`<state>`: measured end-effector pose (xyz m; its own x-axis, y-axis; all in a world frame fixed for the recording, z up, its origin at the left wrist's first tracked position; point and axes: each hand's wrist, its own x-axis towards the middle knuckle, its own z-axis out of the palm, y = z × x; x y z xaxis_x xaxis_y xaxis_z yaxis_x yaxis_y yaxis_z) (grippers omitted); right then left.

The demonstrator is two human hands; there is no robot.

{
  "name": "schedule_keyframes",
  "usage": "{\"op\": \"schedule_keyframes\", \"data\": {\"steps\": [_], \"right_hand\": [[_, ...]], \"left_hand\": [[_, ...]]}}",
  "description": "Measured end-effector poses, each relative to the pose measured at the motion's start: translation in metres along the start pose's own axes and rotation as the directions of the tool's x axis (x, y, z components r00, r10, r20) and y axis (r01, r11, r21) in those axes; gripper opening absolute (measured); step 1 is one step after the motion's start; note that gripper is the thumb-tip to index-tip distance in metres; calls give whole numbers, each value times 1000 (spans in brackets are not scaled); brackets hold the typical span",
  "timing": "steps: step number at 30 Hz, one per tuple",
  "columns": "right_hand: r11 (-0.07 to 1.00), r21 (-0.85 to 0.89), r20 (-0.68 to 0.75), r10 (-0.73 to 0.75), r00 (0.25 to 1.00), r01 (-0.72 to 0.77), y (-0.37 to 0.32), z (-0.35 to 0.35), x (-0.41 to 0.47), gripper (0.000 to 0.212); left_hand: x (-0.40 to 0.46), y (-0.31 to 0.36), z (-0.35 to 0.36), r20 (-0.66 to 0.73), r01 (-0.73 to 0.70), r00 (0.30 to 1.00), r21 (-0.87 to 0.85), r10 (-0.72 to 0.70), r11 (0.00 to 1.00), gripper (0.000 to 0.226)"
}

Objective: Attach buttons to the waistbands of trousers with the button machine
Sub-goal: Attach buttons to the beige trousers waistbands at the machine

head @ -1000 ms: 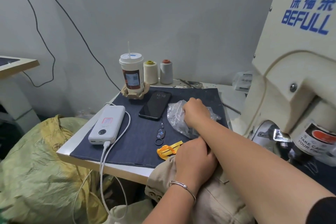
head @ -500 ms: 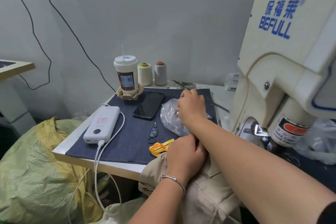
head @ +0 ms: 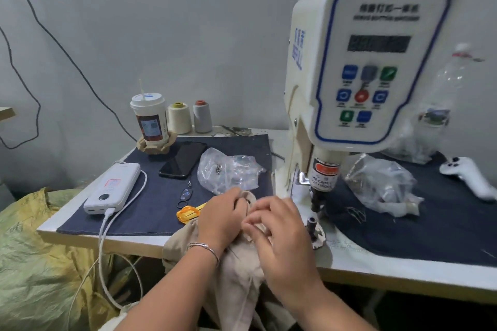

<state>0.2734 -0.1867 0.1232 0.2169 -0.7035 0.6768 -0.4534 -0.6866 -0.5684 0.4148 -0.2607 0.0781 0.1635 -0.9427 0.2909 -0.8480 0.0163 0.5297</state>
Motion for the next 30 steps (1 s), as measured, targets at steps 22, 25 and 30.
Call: {"op": "schedule_keyframes", "data": {"steps": [22, 25, 30], "right_hand": [[951, -89, -50, 291, 955, -295, 82, -65, -1, 9], [952, -111, -43, 282, 959, -285, 82, -66, 0, 9], [958, -142, -35, 248, 968, -251, 83, -69, 0, 15]], "left_hand": [[1, 1, 6, -69, 39, 997, -46, -42, 998, 28], [0, 0, 5, -69, 29, 997, -41, -31, 999, 31], [0, 1, 6, -77, 21, 997, -41, -24, 999, 34]]}}
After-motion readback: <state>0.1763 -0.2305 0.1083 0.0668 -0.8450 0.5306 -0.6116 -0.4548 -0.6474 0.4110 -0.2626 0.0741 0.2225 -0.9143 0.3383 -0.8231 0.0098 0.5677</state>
